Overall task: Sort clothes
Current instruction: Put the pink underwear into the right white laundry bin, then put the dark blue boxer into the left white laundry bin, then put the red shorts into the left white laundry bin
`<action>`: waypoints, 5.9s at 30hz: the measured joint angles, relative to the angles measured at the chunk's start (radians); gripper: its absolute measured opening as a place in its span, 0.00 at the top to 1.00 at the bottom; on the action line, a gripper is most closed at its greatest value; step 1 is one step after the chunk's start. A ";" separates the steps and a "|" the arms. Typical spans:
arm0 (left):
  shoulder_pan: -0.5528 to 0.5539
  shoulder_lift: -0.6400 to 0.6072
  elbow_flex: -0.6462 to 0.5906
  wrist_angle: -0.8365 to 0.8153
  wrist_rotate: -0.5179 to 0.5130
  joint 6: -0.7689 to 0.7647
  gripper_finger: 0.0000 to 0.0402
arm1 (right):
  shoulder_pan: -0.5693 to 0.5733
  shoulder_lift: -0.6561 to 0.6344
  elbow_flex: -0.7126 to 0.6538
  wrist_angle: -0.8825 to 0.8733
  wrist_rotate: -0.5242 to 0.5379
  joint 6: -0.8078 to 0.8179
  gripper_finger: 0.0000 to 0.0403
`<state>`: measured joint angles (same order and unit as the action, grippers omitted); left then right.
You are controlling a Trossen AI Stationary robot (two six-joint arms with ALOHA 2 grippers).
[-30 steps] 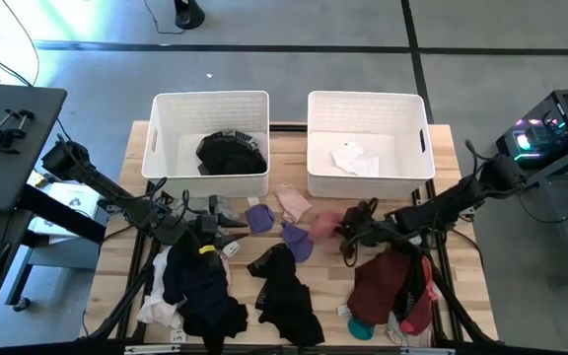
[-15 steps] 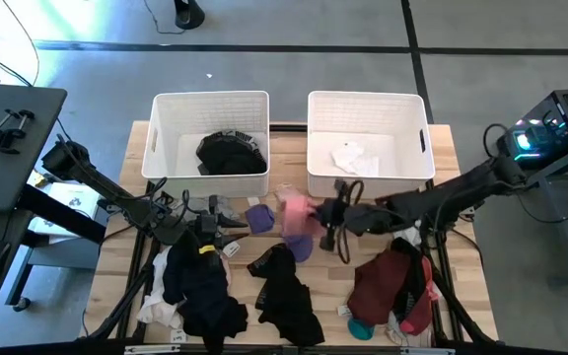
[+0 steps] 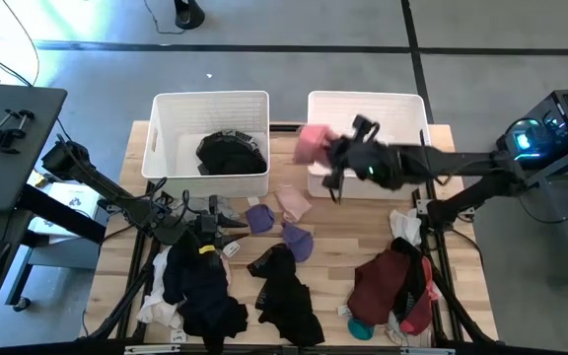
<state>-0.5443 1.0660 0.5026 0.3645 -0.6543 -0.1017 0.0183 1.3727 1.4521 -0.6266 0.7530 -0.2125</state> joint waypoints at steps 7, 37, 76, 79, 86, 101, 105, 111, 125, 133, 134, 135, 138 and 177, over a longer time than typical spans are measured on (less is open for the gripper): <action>0.000 0.000 0.000 -0.001 0.000 -0.002 0.78 | -0.250 -0.002 -0.051 -0.130 -0.064 0.055 0.98; -0.001 0.000 0.000 -0.001 0.000 -0.027 0.78 | -0.128 -0.158 -0.158 -0.465 -0.110 0.554 0.55; -0.143 0.441 0.615 -1.462 0.417 -0.905 0.78 | 0.436 0.351 -0.798 1.180 -0.064 0.500 0.55; -0.151 0.458 0.558 -1.422 0.409 -0.987 0.76 | 0.433 0.351 -0.798 1.183 -0.064 0.481 0.55; -0.126 0.459 0.350 -1.219 0.475 -1.096 0.66 | 0.431 0.351 -0.798 1.185 -0.064 0.473 0.55; -0.117 0.453 0.422 -1.246 0.377 -0.759 0.97 | 0.406 0.351 -0.798 1.186 -0.064 0.513 0.55; -0.117 0.440 0.559 -1.363 0.262 -0.661 0.99 | 0.406 0.351 -0.798 1.186 -0.064 0.528 0.55; -0.118 0.394 0.791 -1.515 -0.025 -0.527 0.99 | 0.406 0.351 -0.798 1.186 -0.064 0.549 0.55; 0.042 0.272 1.122 -1.516 -0.545 -0.026 0.99 | 0.406 0.351 -0.798 1.186 -0.057 0.553 0.55; 0.402 0.172 1.150 -1.509 -0.549 0.159 0.99 | 0.396 0.351 -0.798 1.186 -0.043 0.548 0.55; 0.451 0.165 1.150 -1.509 -0.549 0.179 0.99 | 0.391 0.351 -0.798 1.186 -0.042 0.547 0.55; 0.500 0.160 1.150 -1.509 -0.549 0.196 0.99 | 0.386 0.351 -0.798 1.186 -0.042 0.548 0.55; 0.637 0.158 1.150 -1.508 -0.548 0.235 0.99 | 0.368 0.351 -0.798 1.186 -0.042 0.553 0.55; 1.036 0.059 0.650 -1.068 0.351 0.170 0.49 | 0.342 0.351 -0.798 1.186 -0.054 0.642 0.55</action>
<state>0.4919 1.1245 1.1528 -0.7032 -0.3038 0.0685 0.3603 1.7237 0.6537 0.5591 0.6991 0.4297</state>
